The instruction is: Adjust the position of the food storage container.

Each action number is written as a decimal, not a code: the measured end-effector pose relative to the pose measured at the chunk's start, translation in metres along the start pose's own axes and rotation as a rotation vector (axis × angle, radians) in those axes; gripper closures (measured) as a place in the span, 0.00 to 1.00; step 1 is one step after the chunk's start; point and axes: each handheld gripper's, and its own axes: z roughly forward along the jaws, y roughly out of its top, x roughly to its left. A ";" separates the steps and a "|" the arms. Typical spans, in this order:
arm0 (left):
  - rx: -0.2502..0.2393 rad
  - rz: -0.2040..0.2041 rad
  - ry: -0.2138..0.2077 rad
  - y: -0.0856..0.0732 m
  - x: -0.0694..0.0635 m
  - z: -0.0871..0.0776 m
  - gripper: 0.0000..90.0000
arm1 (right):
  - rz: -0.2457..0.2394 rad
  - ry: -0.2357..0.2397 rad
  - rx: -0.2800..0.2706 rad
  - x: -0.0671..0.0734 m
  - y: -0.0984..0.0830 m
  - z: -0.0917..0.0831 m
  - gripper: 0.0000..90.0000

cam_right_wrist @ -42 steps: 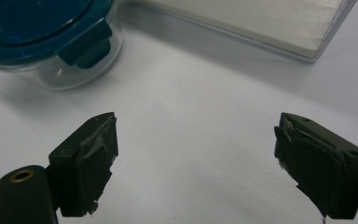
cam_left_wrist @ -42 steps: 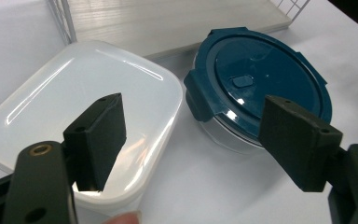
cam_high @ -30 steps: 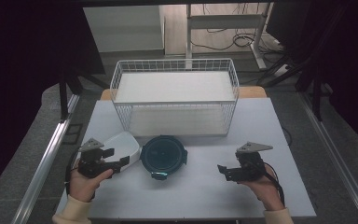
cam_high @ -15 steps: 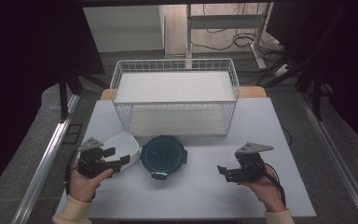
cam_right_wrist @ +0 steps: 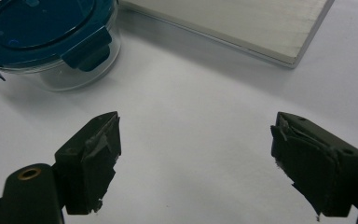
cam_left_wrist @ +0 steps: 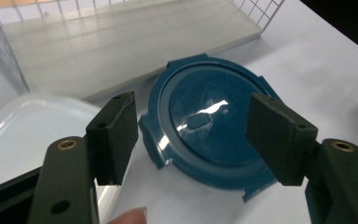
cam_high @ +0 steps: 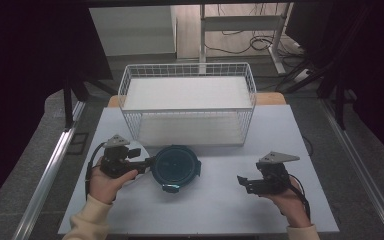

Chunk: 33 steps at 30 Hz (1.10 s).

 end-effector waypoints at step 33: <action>0.150 0.042 0.070 0.028 0.028 0.065 0.84 | 0.002 -0.009 0.037 0.000 -0.005 0.009 0.18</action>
